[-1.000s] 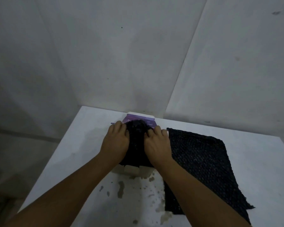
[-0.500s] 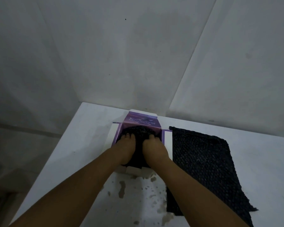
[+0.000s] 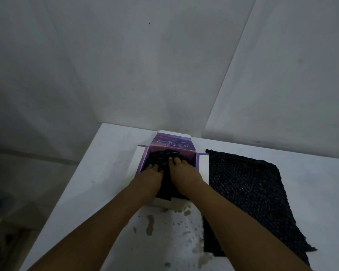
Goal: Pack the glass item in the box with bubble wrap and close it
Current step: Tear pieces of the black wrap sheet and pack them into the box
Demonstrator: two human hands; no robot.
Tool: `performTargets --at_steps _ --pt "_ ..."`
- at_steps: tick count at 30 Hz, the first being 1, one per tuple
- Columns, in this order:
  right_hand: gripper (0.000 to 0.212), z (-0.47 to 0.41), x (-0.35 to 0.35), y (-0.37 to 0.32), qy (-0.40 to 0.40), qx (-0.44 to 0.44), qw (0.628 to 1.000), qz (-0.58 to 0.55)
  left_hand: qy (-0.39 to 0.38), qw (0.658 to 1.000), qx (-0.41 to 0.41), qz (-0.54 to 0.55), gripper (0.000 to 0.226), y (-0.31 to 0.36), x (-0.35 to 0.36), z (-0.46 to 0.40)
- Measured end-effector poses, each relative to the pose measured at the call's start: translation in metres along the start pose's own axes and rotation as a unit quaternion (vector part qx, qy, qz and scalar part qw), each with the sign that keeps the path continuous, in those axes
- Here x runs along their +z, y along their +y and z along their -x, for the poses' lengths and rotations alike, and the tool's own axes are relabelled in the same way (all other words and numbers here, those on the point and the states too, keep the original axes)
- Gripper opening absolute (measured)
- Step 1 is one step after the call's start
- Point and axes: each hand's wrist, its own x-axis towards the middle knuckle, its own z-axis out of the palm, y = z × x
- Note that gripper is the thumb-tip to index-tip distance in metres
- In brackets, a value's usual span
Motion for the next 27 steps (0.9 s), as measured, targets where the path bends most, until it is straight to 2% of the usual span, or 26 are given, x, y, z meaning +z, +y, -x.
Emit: performTargets --at_steps 1,3,5,7,9,11,15,18,20,22,24,25,27 --pt "0.063 0.002 -0.002 0.002 0.017 -0.005 1.000 -0.018 0.019 0.999 0.006 0.030 0.047 0.000 -0.002 0.002" --pt "0.048 0.013 -0.004 0.007 0.100 -0.013 0.993 -0.059 0.078 0.990 0.013 0.113 0.028 0.002 -0.010 0.008" --pt "0.033 0.029 -0.004 0.011 0.208 -0.013 0.974 -0.092 0.162 0.971 0.023 0.174 0.022 0.007 -0.018 0.014" --pt "0.029 0.046 -0.004 0.018 0.293 0.005 0.950 -0.110 0.227 0.956 0.031 0.181 0.022 0.019 -0.024 0.016" --pt "0.027 0.065 -0.003 0.031 0.327 0.047 0.935 -0.128 0.268 0.944 0.031 0.191 0.023 0.037 -0.029 0.016" --pt "0.024 0.086 0.004 0.052 0.341 0.088 0.923 -0.155 0.297 0.929 0.066 0.210 0.023 0.062 -0.034 0.015" --pt "0.020 0.138 0.031 0.107 0.313 0.165 0.918 -0.180 0.322 0.900 0.167 0.243 0.018 0.128 -0.028 0.012" --pt "0.014 0.175 0.059 0.151 0.234 0.229 0.925 -0.192 0.258 0.913 0.199 0.247 0.015 0.172 -0.002 0.007" --pt "0.018 0.196 0.077 0.175 0.148 0.243 0.941 -0.183 0.180 0.933 0.175 0.257 0.016 0.191 0.025 0.002" --pt "0.039 0.212 0.091 0.191 0.041 0.232 0.960 -0.153 0.099 0.950 0.134 0.262 0.017 0.202 0.051 -0.002" --pt "0.058 0.222 0.104 0.199 -0.032 0.222 0.967 -0.119 0.043 0.962 0.115 0.246 0.021 0.211 0.071 -0.002" --pt "0.057 0.225 0.109 0.201 -0.038 0.217 0.969 -0.110 0.028 0.964 0.110 0.240 0.025 0.215 0.079 -0.001" --pt "0.042 0.227 0.116 0.203 -0.002 0.208 0.972 -0.107 0.016 0.966 0.100 0.238 0.034 0.223 0.090 -0.003"
